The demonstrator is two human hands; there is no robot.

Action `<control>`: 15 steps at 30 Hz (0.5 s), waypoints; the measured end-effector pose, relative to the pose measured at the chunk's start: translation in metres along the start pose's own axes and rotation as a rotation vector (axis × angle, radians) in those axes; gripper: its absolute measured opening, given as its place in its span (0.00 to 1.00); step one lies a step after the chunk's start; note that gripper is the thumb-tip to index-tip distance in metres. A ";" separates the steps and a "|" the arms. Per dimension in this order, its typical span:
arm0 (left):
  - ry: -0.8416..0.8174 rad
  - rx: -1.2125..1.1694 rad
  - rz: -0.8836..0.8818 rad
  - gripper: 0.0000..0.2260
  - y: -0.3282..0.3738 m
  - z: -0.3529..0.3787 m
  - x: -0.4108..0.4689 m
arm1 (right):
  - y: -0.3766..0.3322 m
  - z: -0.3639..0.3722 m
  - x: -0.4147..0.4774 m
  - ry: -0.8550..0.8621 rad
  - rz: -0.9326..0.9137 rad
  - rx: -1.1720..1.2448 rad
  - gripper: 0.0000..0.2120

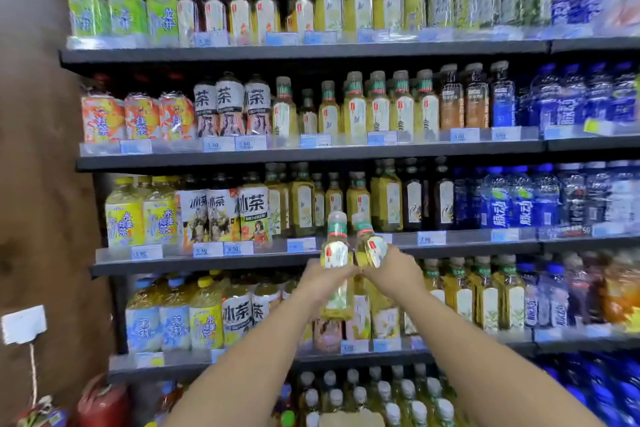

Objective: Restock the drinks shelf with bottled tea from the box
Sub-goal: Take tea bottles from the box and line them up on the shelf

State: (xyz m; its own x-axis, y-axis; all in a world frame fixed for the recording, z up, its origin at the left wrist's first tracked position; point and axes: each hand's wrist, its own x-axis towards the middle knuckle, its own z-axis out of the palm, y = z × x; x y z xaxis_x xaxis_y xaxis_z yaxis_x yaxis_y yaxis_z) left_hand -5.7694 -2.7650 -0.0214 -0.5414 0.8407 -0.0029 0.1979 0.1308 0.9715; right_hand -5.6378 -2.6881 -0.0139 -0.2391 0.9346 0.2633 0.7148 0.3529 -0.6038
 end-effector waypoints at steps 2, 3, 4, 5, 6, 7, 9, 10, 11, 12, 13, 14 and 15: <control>0.022 0.043 0.071 0.39 0.026 -0.008 0.012 | -0.015 -0.019 0.017 0.066 -0.026 0.012 0.28; 0.029 0.058 0.087 0.38 0.037 -0.011 0.021 | -0.022 -0.027 0.027 0.090 -0.032 0.011 0.28; 0.045 0.081 0.106 0.33 0.045 -0.015 0.034 | -0.028 -0.033 0.038 0.101 -0.038 -0.003 0.28; 0.073 0.125 0.119 0.26 0.054 -0.019 0.044 | -0.035 -0.039 0.048 0.098 -0.046 -0.026 0.28; 0.091 0.151 0.130 0.22 0.063 -0.023 0.053 | -0.041 -0.043 0.060 0.091 -0.054 -0.055 0.27; 0.099 0.180 0.133 0.22 0.070 -0.025 0.067 | -0.047 -0.047 0.072 0.079 -0.059 -0.083 0.26; 0.094 0.240 0.094 0.30 0.082 -0.028 0.092 | -0.057 -0.050 0.096 0.048 -0.054 -0.109 0.23; 0.099 0.274 0.082 0.32 0.086 -0.028 0.107 | -0.061 -0.049 0.110 0.032 -0.047 -0.115 0.21; 0.115 0.301 0.088 0.33 0.091 -0.028 0.119 | -0.066 -0.048 0.123 0.012 -0.039 -0.117 0.21; 0.131 0.321 0.094 0.32 0.096 -0.028 0.132 | -0.070 -0.045 0.135 0.001 -0.035 -0.115 0.20; 0.147 0.342 0.109 0.31 0.101 -0.027 0.147 | -0.073 -0.042 0.147 0.002 -0.037 -0.109 0.19; 0.169 0.369 0.127 0.29 0.104 -0.025 0.160 | -0.076 -0.036 0.159 0.008 -0.044 -0.096 0.18; 0.187 0.391 0.141 0.28 0.107 -0.023 0.175 | -0.078 -0.031 0.170 0.016 -0.047 -0.076 0.18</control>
State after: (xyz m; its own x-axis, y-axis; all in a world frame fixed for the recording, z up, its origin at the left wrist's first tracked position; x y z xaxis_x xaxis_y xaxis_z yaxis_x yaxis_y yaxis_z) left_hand -5.8616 -2.6164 0.0874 -0.6184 0.7597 0.2012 0.5546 0.2405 0.7966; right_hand -5.7139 -2.5575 0.1011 -0.2637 0.9159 0.3026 0.7509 0.3918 -0.5316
